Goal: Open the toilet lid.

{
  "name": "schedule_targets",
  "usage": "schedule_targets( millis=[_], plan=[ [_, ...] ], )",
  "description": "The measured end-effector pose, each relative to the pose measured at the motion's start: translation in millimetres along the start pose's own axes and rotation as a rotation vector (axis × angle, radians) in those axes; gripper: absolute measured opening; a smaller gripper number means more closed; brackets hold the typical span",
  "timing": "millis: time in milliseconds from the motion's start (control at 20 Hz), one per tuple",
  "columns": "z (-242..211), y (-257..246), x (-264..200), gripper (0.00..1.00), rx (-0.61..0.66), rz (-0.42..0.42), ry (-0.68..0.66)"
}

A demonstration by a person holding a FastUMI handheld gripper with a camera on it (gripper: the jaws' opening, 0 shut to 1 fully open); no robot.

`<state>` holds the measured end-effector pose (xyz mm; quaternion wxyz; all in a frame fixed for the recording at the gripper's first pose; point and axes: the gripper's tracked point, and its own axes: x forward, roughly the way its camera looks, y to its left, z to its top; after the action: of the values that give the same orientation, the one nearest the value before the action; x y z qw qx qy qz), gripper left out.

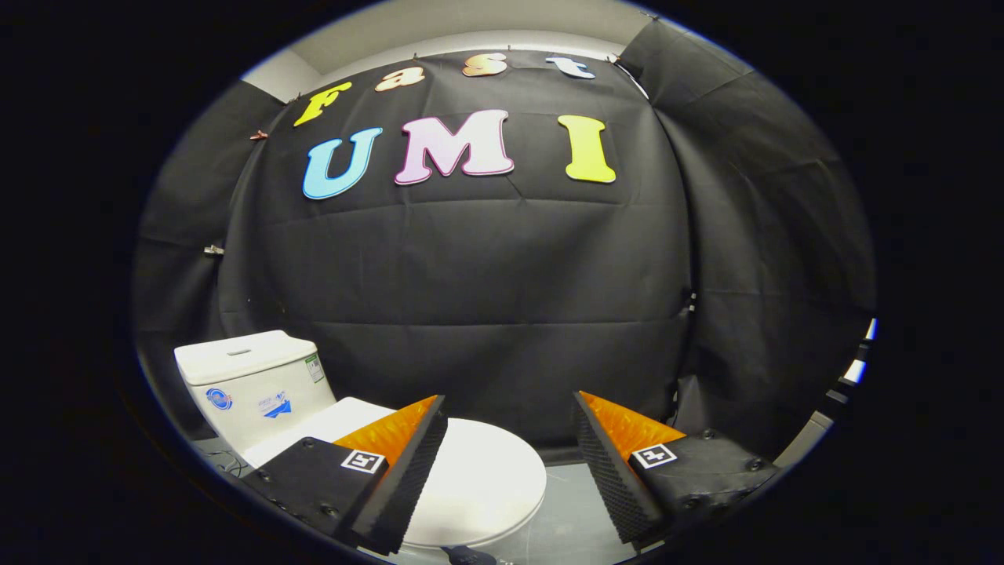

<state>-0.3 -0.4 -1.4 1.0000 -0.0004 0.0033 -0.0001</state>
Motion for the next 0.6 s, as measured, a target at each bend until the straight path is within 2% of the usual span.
schedule_targets(
  millis=[600],
  plan=[
    [-1.6,-2.0,5.6,0.98,0.029,0.013,0.049]
  ],
)
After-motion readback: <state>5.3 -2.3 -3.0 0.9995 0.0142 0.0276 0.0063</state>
